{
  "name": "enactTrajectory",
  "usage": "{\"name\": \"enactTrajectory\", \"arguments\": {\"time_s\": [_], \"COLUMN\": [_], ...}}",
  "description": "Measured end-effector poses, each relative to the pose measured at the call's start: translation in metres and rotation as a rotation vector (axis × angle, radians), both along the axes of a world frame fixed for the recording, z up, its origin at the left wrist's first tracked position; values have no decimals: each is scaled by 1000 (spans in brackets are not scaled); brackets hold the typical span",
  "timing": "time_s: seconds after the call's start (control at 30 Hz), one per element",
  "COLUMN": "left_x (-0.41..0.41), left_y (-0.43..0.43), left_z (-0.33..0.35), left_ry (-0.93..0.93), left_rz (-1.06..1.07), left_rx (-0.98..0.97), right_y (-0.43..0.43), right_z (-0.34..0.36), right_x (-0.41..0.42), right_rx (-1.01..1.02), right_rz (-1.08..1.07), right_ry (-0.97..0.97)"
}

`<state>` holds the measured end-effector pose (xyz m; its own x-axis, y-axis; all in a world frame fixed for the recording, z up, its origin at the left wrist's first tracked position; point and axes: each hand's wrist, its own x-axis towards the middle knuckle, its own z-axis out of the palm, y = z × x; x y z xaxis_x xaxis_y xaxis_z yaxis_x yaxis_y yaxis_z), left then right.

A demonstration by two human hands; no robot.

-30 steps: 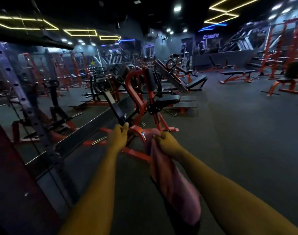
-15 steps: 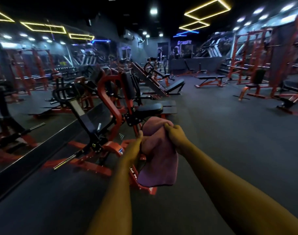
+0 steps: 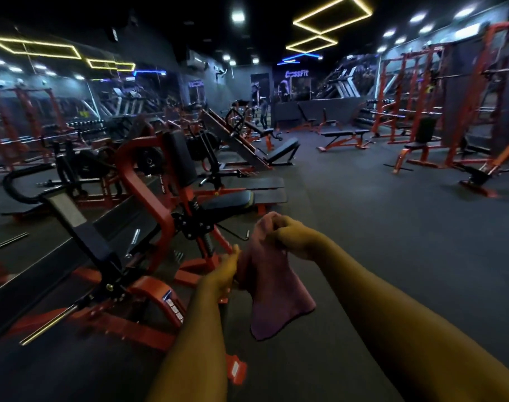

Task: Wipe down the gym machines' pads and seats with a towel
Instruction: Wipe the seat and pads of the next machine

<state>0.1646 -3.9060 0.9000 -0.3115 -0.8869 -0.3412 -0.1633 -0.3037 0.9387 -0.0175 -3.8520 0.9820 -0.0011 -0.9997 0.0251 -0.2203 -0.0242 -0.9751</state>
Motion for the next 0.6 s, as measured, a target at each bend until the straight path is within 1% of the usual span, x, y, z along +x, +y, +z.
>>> {"name": "enactTrajectory", "arguments": {"time_s": [0.07, 0.1, 0.17, 0.23, 0.3, 0.37, 0.43, 0.5, 0.53, 0.6], "left_x": [-32, -44, -73, -96, -106, -126, -141, -162, -173, -189], "left_y": [-33, -46, -83, -127, -161, -201, -235, -287, -310, -335], "left_z": [-1, 3, 20, 29, 36, 32, 24, 1, -8, -12], "left_ry": [52, 131, 381, 495, 480, 415, 363, 338, 292, 216], "left_rz": [63, 104, 136, 215, 315, 308, 192, 86, 50, 56], "left_rx": [20, 24, 56, 5, -122, -159, -104, -32, 1, 19], "right_y": [-41, -58, -95, -131, -162, -204, -238, -274, -294, -322], "right_z": [1, 1, 8, 9, 5, -6, -14, -14, -13, -7], "right_x": [-31, -42, -66, -86, -101, -121, -135, -151, -159, -171], "right_rx": [-68, -94, -124, -135, -129, -101, -82, -89, -92, -83], "right_rz": [14, -10, -79, -106, -132, -141, -125, -115, -122, -123], "right_ry": [-114, -182, -296, -339, -330, -308, -328, -359, -381, -431]}}
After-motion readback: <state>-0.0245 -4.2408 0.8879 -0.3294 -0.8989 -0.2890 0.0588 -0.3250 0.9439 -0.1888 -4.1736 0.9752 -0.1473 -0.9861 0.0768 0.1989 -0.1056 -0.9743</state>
